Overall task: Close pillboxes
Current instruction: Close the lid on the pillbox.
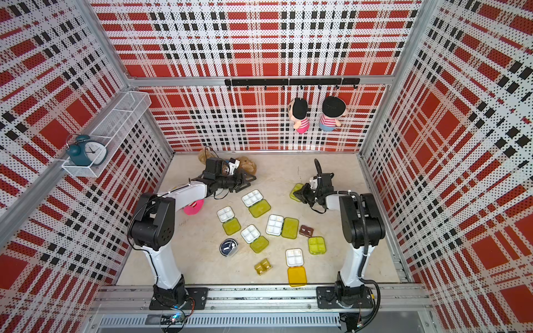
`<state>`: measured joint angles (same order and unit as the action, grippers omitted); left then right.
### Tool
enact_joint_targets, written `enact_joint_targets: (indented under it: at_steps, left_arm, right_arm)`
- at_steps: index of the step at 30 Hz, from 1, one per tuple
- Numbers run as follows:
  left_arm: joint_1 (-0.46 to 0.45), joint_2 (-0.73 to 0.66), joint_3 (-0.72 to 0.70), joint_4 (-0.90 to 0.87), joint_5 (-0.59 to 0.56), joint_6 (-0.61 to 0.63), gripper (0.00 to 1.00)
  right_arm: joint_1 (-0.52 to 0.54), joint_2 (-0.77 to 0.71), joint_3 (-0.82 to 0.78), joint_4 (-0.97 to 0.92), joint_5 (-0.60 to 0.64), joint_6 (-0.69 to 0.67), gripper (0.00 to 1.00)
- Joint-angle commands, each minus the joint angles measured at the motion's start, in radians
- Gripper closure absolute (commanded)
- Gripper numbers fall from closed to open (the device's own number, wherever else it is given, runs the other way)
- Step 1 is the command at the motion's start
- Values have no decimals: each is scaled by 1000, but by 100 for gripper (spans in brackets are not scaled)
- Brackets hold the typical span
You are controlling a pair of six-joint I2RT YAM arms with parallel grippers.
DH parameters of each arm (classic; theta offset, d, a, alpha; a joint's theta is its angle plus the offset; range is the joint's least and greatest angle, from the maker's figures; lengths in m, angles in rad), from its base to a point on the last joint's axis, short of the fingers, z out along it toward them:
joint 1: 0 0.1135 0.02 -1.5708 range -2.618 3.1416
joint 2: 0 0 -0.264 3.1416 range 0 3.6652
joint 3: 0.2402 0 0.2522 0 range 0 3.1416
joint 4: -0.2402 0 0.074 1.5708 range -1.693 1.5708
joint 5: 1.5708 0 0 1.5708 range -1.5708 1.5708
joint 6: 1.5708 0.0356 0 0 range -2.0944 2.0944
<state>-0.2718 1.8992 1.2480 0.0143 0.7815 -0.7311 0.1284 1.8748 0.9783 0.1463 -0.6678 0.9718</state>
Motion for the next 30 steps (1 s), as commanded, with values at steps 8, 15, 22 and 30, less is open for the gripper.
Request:
enact_joint_targets:
  at_steps: [8,15,22,30]
  left_arm:
    - [-41,-179,-116,-72,-45,99,34]
    - [-137,-298,-216,-85,-165,39,33]
    - [-310,-401,-271,-175,-309,-26,29]
    - [-341,-483,-412,-132,-381,-101,20]
  right_arm:
    - [76,-129,63,-95,-28,-83,66]
    - [109,-212,84,-306,-25,-192,53]
    - [128,-392,-28,-488,14,-245,41]
    - [209,-551,-161,-615,131,-226,36]
